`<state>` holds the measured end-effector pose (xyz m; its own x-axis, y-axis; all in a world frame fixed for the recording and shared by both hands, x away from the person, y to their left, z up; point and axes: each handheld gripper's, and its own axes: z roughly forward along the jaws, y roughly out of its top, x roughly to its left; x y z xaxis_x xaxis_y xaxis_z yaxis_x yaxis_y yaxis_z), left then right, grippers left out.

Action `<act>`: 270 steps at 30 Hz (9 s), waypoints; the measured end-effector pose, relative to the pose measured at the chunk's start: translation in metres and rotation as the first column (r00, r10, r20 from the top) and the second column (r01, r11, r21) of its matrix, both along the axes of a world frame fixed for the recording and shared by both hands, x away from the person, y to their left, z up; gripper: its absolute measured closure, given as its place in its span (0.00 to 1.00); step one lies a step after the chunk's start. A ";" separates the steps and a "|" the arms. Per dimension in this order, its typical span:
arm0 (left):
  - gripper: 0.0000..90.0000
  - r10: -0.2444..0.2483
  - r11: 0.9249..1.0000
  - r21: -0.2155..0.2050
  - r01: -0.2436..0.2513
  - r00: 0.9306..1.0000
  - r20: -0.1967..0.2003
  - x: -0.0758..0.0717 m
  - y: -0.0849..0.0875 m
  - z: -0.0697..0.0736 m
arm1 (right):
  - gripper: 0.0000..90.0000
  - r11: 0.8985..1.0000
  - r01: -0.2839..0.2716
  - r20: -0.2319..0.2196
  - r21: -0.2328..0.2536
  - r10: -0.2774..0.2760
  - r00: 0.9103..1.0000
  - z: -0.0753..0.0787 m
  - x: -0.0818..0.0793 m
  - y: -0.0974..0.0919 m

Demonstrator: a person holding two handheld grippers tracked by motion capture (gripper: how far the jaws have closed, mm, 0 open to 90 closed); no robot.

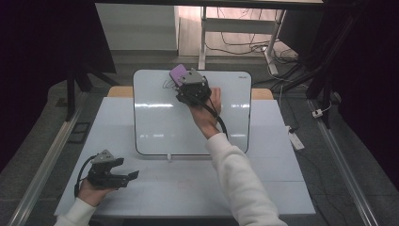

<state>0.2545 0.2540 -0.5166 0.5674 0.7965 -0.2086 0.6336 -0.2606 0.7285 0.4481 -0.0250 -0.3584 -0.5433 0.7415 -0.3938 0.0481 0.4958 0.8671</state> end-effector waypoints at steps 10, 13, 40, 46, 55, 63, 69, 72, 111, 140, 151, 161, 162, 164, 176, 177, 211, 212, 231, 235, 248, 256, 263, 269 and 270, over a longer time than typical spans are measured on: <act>0.16 0.003 1.000 0.000 -0.003 1.000 0.001 0.000 0.000 0.000 | 0.45 0.998 0.055 0.002 0.042 -0.055 0.999 0.005 0.006 -0.013; 0.16 0.003 1.000 0.000 -0.003 1.000 0.001 0.000 0.000 0.000 | 0.45 0.999 0.018 0.003 0.038 -0.019 1.000 0.001 0.004 -0.002; 0.16 0.001 1.000 -0.003 -0.001 1.000 0.003 0.000 0.000 0.001 | 0.45 0.992 -0.124 -0.010 -0.024 0.124 0.992 -0.013 -0.005 0.058; 0.16 0.000 1.000 -0.005 0.000 1.000 0.004 -0.001 0.000 0.001 | 0.45 0.994 -0.110 -0.027 -0.019 0.110 0.994 -0.009 -0.005 0.052; 0.16 -0.002 1.000 -0.002 0.002 1.000 0.004 -0.001 -0.001 0.002 | 0.45 0.999 -0.037 -0.024 0.027 0.037 0.999 0.000 0.001 0.026; 0.16 0.001 1.000 -0.002 -0.001 1.000 0.003 -0.001 -0.001 0.001 | 0.45 0.986 -0.161 -0.036 -0.035 0.160 0.986 -0.017 -0.009 0.071; 0.16 0.003 1.000 -0.003 -0.003 1.000 0.006 -0.002 0.000 0.002 | 0.45 0.998 -0.057 0.000 0.013 0.057 0.998 -0.002 -0.001 0.047; 0.16 0.000 1.000 -0.002 0.000 1.000 0.007 -0.002 -0.001 0.002 | 0.45 0.995 -0.019 -0.020 0.095 0.021 1.000 0.006 0.007 0.029; 0.16 0.001 1.000 -0.004 -0.001 1.000 0.001 0.001 -0.001 0.001 | 0.45 0.990 -0.130 -0.008 -0.053 0.130 0.992 -0.017 -0.009 0.083; 0.18 -0.013 1.000 -0.025 0.014 1.000 0.021 0.004 -0.014 0.009 | 0.45 0.980 -0.014 -0.099 0.201 0.035 0.994 -0.032 -0.071 -0.128; 0.20 -0.067 0.996 -0.048 0.069 0.997 0.047 0.010 -0.039 0.024 | 0.45 0.974 -0.105 -0.197 0.198 0.145 0.970 -0.077 -0.119 -0.149; 0.23 -0.112 0.987 -0.109 0.118 0.992 0.065 0.020 -0.066 0.041 | 0.45 0.974 -0.134 -0.217 0.180 0.172 0.961 -0.107 -0.135 -0.150; 0.24 -0.115 0.986 -0.111 0.122 0.991 0.066 0.021 -0.068 0.043 | 0.45 0.975 -0.142 -0.215 0.171 0.178 0.960 -0.109 -0.137 -0.148; 0.24 -0.126 0.984 -0.118 0.134 0.990 0.070 0.025 -0.074 0.046 | 0.45 0.975 -0.156 -0.209 0.158 0.187 0.960 -0.112 -0.139 -0.145; 0.27 -0.173 0.973 -0.141 0.183 0.981 0.085 0.035 -0.095 0.058 | 0.45 0.974 -0.186 -0.177 0.130 0.207 0.962 -0.118 -0.147 -0.142; 0.27 -0.173 0.972 -0.144 0.184 0.981 0.085 0.035 -0.096 0.059 | 0.45 0.974 -0.190 -0.171 0.123 0.209 0.963 -0.118 -0.148 -0.141; 0.41 -0.339 0.905 -0.293 0.310 0.939 -0.055 0.075 -0.145 0.060 | 0.45 0.947 -0.321 -0.129 -0.004 0.318 0.939 -0.131 -0.160 -0.119; 0.43 -0.346 0.903 -0.296 0.313 0.936 -0.066 0.076 -0.146 0.058 | 0.45 0.945 -0.328 -0.121 -0.019 0.323 0.939 -0.131 -0.161 -0.118; 0.70 -0.332 0.900 -0.336 0.279 0.937 -0.111 0.080 -0.151 0.052 | 0.44 0.938 -0.328 -0.079 -0.114 0.321 0.944 -0.134 -0.160 -0.114; 0.72 -0.308 0.905 -0.333 0.263 0.947 -0.089 0.078 -0.151 0.055 | 0.40 0.946 -0.289 -0.037 -0.147 0.287 0.957 -0.132 -0.166 -0.113; 0.72 -0.271 0.869 -0.458 0.184 0.954 -0.130 0.084 -0.152 0.053 | 0.43 0.939 -0.122 0.101 -0.321 0.161 0.982 -0.140 -0.198 -0.104; 0.72 -0.248 0.847 -0.517 0.122 0.952 -0.181 0.088 -0.156 0.048 | 0.47 0.895 0.029 0.249 -0.446 0.093 0.964 -0.152 -0.196 -0.095; 0.72 -0.256 0.830 -0.546 0.115 0.948 -0.190 0.087 -0.157 0.047 | 0.57 0.855 0.108 0.331 -0.506 0.077 0.940 -0.155 -0.194 -0.095; 0.59 -0.283 0.797 -0.591 0.126 0.942 -0.182 0.088 -0.154 0.047 | 0.69 0.864 0.096 0.333 -0.495 0.086 0.939 -0.148 -0.194 -0.102; 0.57 -0.285 0.793 -0.596 0.127 0.942 -0.178 0.088 -0.154 0.047 | 0.71 0.871 0.086 0.325 -0.483 0.088 0.942 -0.146 -0.192 -0.104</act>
